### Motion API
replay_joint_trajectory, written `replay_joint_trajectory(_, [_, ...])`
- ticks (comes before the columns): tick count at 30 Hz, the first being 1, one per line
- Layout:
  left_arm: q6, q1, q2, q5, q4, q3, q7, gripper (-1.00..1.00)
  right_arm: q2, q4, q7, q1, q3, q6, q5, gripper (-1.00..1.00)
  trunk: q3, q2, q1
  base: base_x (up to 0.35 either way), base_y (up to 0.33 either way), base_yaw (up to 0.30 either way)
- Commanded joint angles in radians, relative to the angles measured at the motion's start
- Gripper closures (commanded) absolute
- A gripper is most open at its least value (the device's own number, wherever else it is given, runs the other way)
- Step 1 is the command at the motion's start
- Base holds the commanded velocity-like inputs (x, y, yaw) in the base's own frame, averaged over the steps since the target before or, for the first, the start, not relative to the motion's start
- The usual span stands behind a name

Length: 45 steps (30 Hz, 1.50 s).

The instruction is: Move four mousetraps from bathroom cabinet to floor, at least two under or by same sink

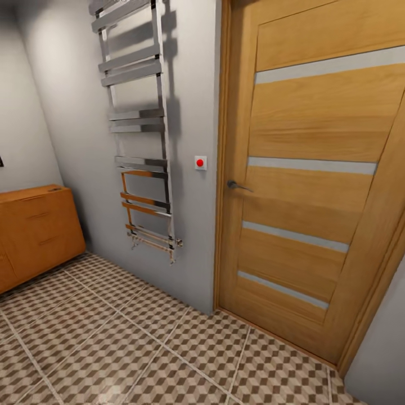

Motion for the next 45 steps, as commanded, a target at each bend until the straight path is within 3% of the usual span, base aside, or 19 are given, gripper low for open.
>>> replay_joint_trajectory(1, [-0.003,-0.001,0.0,0.01,0.001,0.006,0.0,-1.0,0.0,0.003,-0.004,-0.001,0.002,-0.005,0.006,-1.0,-0.001,-0.001,0.0,0.0,0.0,0.242])
replay_joint_trajectory(45, [-0.003,-0.001,-0.011,0.015,0.001,0.009,-0.001,-1.0,-0.001,0.003,-0.004,-0.001,0.002,-0.008,0.008,-1.0,-0.001,-0.001,0.0,0.0,0.0,0.279])
